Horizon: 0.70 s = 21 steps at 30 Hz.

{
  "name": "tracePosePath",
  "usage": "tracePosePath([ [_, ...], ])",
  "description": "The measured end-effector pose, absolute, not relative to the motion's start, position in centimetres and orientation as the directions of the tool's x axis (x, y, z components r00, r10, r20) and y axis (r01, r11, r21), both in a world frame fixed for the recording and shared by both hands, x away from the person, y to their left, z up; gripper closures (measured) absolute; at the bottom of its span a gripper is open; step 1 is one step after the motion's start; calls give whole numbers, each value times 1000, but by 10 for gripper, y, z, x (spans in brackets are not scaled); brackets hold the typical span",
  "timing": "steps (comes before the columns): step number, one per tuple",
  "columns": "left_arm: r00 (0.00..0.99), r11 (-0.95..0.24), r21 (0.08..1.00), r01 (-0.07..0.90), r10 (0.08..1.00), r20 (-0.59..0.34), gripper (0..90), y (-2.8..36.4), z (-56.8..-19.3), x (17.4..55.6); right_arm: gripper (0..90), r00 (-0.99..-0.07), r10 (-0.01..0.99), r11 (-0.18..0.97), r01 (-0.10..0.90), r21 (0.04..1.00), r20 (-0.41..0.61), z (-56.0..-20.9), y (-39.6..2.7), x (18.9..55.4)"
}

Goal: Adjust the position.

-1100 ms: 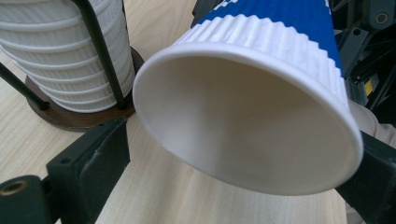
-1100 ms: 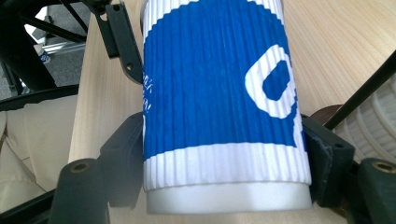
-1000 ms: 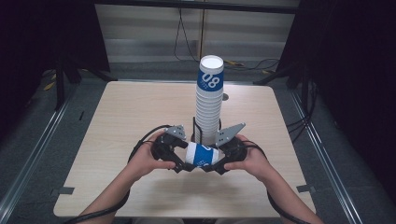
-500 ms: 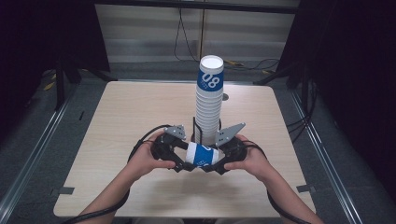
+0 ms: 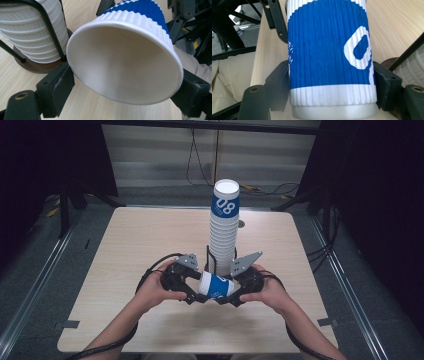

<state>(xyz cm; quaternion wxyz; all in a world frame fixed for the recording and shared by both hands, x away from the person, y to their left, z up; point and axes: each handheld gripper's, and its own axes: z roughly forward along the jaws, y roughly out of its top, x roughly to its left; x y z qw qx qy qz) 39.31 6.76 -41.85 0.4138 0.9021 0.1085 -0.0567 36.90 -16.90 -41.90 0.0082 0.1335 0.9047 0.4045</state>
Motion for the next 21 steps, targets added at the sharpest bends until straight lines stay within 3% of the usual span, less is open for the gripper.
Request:
tracePosePath([
  [19, 972, -642, 731, 232, 134, -191, 139, 67, -415, 394, 266, -968, 236, 652, 222, 725, 84, -420, -169, 370],
  [21, 977, -672, 709, 213, 143, -158, 139, 68, -412, 394, 266, -969, 234, 655, 217, 724, 78, -420, -169, 370],
])
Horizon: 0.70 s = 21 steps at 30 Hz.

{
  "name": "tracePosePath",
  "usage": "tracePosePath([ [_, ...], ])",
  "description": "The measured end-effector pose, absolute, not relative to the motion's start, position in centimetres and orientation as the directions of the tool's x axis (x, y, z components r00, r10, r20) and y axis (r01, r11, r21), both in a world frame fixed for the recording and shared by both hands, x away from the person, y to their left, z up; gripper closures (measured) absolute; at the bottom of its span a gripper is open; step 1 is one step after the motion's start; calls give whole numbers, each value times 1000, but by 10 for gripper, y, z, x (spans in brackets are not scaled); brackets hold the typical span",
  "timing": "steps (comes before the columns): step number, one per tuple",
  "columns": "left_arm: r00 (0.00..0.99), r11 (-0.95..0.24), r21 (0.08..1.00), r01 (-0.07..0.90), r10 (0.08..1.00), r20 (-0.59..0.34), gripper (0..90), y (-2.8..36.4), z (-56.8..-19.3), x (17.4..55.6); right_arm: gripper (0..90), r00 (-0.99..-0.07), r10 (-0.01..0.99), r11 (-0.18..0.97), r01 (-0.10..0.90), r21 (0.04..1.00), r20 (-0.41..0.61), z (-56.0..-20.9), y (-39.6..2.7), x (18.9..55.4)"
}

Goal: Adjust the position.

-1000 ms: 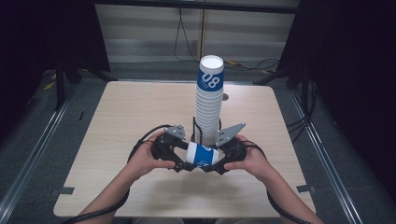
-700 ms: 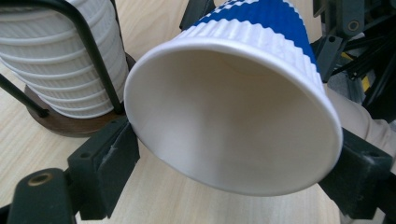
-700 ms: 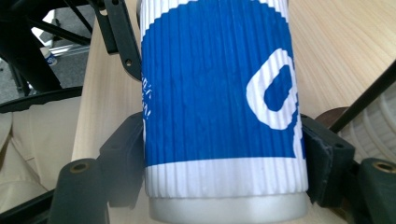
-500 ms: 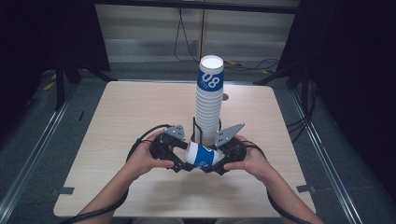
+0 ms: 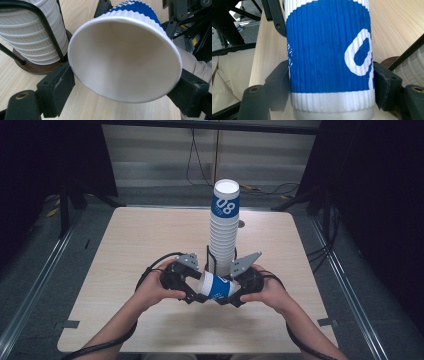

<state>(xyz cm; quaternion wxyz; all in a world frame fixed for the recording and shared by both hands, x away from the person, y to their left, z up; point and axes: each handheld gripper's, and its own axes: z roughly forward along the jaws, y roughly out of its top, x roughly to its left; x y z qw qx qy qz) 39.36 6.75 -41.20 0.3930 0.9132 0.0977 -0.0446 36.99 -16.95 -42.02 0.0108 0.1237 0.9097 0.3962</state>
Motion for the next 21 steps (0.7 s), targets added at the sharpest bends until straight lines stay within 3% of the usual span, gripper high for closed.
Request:
tracePosePath([
  [3, 970, -628, 741, 239, 124, -208, 142, 68, -411, 395, 266, -973, 220, 670, 201, 714, 67, -421, -170, 370],
  [16, 972, -645, 728, 232, 124, -200, 177, 69, -408, 395, 264, -970, 230, 667, 212, 714, 73, -424, -167, 368],
  [21, 973, -652, 723, 229, 131, -189, 182, 71, -402, 395, 200, -968, 247, 680, 211, 702, 51, -426, -166, 368],
])
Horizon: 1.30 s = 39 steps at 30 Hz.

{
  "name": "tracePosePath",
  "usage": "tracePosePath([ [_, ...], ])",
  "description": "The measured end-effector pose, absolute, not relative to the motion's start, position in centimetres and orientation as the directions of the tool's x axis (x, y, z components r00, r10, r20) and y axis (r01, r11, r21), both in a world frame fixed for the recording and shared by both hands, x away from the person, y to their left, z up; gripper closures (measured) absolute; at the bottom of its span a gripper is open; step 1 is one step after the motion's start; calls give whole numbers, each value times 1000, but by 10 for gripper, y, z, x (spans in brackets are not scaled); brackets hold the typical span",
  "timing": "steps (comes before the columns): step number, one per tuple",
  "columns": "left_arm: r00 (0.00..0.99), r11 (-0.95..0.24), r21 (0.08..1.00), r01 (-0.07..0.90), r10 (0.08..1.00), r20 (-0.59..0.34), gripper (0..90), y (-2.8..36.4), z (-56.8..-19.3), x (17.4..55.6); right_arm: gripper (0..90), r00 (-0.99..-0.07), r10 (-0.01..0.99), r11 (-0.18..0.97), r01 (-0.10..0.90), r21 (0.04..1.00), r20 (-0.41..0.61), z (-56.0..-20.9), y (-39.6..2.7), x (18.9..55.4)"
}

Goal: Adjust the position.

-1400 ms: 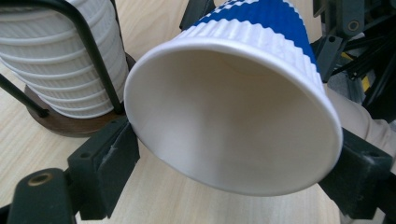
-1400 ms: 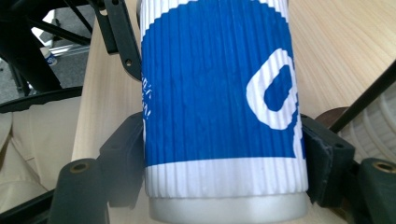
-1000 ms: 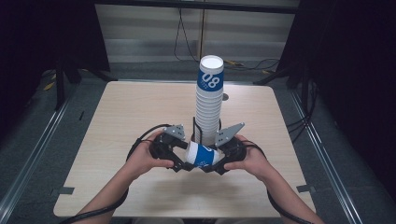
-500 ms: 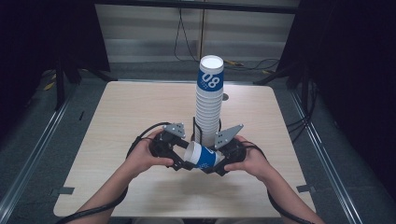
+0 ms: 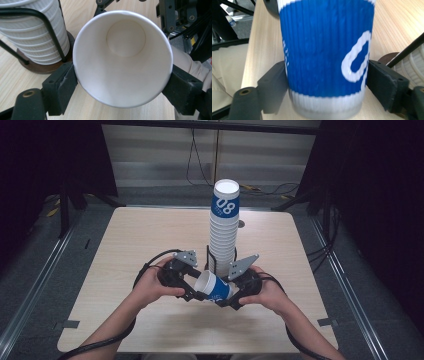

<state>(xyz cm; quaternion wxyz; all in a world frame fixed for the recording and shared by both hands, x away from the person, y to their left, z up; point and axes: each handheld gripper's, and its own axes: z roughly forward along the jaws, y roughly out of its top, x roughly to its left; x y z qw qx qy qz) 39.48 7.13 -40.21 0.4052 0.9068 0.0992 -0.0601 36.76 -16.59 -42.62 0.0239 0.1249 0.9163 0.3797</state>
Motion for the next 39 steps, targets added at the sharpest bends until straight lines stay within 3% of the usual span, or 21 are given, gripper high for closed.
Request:
tracePosePath([
  [39, 980, -845, 496, 199, 170, -105, 182, 75, -396, 397, 155, -953, 292, 677, 264, 687, 79, -436, -168, 364],
])
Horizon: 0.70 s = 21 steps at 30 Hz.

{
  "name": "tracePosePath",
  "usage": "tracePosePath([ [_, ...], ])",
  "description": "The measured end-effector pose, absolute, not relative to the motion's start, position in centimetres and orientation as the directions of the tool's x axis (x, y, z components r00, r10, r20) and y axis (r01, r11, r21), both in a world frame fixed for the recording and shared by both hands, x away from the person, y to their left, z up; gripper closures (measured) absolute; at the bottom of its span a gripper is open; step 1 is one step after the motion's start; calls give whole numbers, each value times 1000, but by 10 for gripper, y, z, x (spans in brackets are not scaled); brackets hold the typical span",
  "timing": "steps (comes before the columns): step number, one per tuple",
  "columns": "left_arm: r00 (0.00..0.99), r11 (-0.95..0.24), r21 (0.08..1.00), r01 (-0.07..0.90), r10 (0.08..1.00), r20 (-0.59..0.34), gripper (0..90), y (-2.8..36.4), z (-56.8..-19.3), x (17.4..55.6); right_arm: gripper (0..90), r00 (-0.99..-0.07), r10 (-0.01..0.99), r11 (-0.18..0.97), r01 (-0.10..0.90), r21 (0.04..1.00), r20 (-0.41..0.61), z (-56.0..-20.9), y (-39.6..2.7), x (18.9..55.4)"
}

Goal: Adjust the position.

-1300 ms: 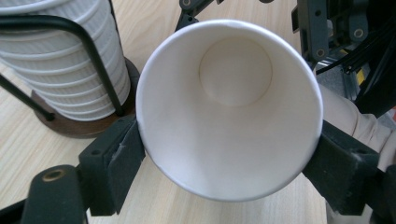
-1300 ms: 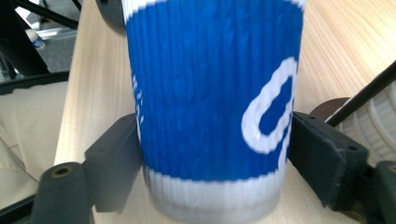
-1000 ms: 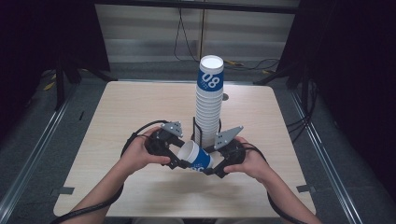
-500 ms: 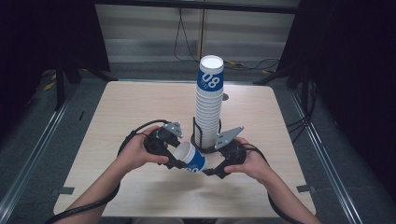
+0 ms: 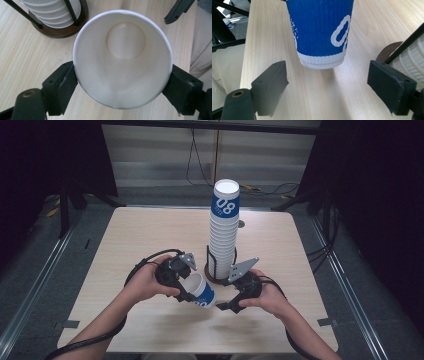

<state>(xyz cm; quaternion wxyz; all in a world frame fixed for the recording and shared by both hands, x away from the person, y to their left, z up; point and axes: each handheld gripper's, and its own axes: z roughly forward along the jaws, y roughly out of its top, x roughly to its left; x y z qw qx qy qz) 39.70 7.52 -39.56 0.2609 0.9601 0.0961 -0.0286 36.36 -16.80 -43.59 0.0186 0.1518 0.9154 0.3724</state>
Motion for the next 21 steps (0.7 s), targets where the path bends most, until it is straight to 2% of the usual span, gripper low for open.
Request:
tracePosePath([
  [11, 975, -869, 443, 220, 203, -87, 180, 76, -398, 398, 154, -954, 286, 675, 263, 690, 84, -439, -170, 363],
  [21, 980, -896, 398, 198, 184, -73, 176, 74, -403, 402, 154, -954, 287, 680, 268, 683, 89, -441, -170, 362],
])
